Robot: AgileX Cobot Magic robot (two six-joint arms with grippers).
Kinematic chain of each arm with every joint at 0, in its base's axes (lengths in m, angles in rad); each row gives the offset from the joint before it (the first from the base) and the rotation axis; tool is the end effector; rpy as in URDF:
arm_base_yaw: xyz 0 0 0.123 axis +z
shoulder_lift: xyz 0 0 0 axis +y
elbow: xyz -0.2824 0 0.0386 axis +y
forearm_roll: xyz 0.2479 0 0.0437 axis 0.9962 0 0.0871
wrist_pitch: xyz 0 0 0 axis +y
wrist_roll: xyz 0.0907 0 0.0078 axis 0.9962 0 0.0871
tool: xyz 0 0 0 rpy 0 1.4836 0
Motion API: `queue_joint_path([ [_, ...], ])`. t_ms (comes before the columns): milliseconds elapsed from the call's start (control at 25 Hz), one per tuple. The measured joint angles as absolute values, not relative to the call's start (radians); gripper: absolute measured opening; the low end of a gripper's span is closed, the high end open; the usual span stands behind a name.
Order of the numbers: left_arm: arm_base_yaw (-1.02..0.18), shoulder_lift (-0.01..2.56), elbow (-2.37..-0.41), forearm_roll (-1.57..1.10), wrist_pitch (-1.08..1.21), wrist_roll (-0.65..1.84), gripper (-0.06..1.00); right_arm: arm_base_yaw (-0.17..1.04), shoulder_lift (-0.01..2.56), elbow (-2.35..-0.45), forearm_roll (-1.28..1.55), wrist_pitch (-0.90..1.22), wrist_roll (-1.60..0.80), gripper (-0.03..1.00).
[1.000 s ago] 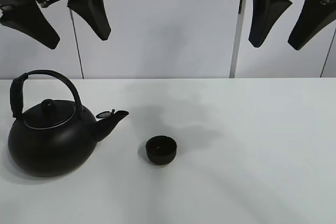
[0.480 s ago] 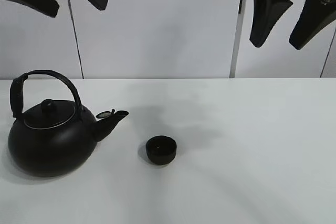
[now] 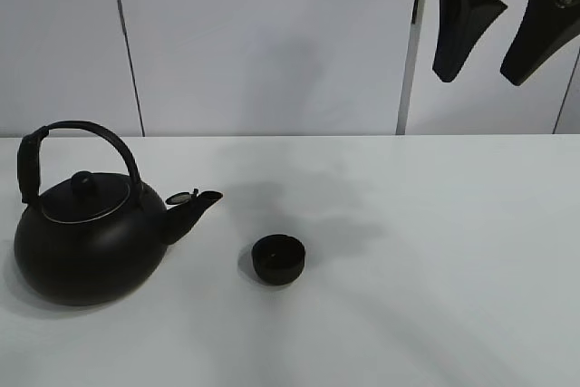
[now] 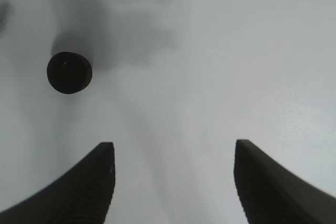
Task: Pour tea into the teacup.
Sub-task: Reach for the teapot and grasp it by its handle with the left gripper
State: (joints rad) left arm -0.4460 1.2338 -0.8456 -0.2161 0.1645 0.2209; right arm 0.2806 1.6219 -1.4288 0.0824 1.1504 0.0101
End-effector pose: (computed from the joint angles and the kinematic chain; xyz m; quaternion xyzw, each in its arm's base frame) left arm 0.2426 -0.1196 0.3082 0.2002 0.8262 -0.1290 0.5106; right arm 0.3178 0.0987 0.3120 -0.1224 0.9793 0.0620 0.1491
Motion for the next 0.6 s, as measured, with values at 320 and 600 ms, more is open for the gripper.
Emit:
queue_joint_path([
  [320,-0.446,1.198,-0.594,-0.216,-0.164,0.346,0.60,0.281,1.622,-1.429,0.074,1.150,0.010,0.45],
  [600,-0.446,1.197,-0.392,-0.220,-0.437,0.373,0.60,0.281,1.622,-1.429,0.064,1.151,0.010,0.45],
])
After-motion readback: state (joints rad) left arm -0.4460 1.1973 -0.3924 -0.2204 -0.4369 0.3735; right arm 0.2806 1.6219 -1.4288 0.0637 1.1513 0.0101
